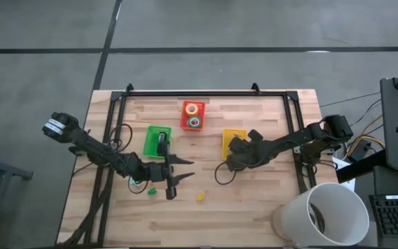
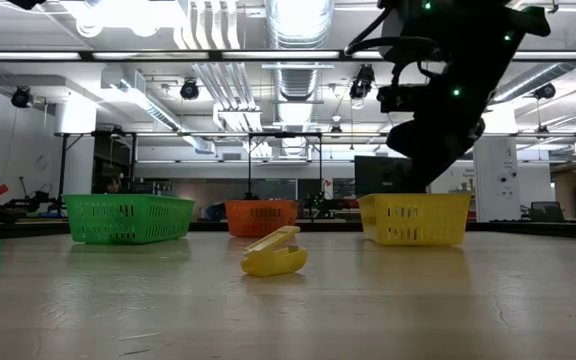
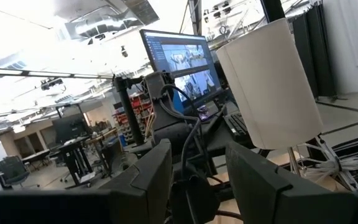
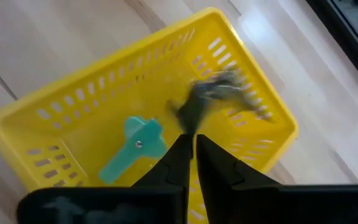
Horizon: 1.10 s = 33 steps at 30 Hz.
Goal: Pick and place Stapler, Stapler remover, tape
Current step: Put the black staple remover into the yellow basket, then put the blue staple remover into the yellow basket
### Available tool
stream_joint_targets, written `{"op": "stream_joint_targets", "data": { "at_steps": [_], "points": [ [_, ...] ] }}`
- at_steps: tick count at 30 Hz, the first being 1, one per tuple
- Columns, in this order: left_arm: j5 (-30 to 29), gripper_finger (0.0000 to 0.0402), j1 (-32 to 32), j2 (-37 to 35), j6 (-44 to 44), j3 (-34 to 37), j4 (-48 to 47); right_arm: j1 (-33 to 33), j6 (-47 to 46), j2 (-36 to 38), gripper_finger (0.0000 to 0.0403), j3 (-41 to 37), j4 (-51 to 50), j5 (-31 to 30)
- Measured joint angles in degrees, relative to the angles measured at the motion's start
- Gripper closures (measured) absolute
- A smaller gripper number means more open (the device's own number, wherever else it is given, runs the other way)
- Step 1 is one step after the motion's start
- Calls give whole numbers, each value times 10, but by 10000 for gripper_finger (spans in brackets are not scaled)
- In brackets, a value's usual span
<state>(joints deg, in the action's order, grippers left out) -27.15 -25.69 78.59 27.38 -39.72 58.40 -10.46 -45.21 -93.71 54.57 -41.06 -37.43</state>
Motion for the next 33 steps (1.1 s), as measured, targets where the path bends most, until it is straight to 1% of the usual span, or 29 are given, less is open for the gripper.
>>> {"op": "stream_joint_targets", "data": {
  "at_steps": [11,14,18,22,25,28,30,33],
  "points": [
    [-13,246,1,0,-14,2,-5,-4,8,3,296,5,0,5],
    [-14,247,-5,-1,-52,3,-35,-22,14,9,282,14,0,18],
    [-13,253,-18,-6,-141,3,-101,-63,27,17,272,32,2,18],
    [-24,262,-43,-10,-232,4,-204,-105,51,19,268,55,8,12],
    [-85,270,-68,-19,-292,4,-290,-136,69,18,273,73,21,7],
    [-123,279,-93,-38,-342,-2,-428,-162,74,18,279,84,30,-1],
    [-142,285,-109,-52,-411,-11,-531,-176,76,18,283,89,31,-1],
    [-153,296,-130,-77,-569,-32,-691,-191,77,17,288,94,31,-3]
  ]
}}
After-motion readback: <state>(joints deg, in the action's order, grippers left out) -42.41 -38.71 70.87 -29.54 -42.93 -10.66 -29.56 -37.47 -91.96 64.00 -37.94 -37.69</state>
